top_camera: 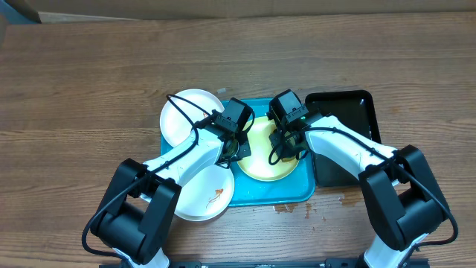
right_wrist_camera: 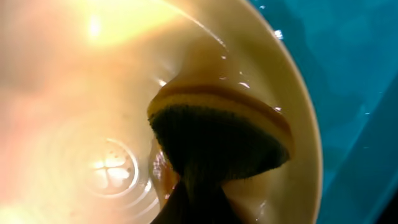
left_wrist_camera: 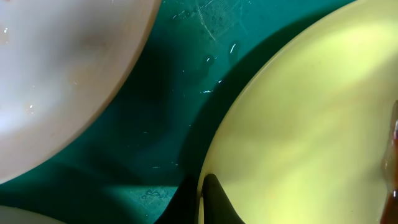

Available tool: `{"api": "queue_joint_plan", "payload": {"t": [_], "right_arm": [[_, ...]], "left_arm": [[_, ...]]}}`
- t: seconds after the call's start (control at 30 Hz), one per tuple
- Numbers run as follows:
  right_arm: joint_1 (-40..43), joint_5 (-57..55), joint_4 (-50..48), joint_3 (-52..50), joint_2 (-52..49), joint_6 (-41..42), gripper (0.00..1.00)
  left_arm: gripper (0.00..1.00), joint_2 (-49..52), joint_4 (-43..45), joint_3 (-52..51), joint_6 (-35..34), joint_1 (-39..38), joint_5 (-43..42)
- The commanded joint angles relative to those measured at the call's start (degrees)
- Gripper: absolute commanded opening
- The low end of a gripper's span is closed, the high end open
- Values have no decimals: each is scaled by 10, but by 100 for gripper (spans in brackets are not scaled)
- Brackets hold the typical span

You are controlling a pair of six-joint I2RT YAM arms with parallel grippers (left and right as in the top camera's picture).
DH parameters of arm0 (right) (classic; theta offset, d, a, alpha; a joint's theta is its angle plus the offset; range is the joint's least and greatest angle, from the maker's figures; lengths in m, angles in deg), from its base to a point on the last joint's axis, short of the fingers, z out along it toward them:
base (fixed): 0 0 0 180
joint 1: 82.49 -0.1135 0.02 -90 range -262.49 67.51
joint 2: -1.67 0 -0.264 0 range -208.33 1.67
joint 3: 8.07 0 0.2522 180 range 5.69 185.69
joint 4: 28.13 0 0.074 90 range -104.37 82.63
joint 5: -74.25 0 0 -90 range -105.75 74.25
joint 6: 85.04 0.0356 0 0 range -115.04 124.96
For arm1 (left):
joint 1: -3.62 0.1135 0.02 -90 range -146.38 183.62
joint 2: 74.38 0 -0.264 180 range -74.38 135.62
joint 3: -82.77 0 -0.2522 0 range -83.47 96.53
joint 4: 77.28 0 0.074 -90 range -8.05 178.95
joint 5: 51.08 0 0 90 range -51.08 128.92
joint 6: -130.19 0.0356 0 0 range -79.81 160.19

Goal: Clean dirty plates on tray and stack at the side
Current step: 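Scrub the yellow plate with the sponge while the left gripper holds it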

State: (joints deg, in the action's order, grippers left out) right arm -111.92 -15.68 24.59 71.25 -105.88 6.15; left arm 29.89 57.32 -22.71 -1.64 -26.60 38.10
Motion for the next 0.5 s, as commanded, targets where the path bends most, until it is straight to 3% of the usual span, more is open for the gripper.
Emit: {"api": "queue_joint_plan", "payload": {"t": [0.0, 0.47], "right_arm": [[-5, 97, 14, -15, -30, -17, 4], [-4, 186, 58, 26, -30, -77, 4]], "left_arm": [[4, 11, 0, -6, 0, 6, 19], [5, 11, 1, -6, 0, 6, 19]]}}
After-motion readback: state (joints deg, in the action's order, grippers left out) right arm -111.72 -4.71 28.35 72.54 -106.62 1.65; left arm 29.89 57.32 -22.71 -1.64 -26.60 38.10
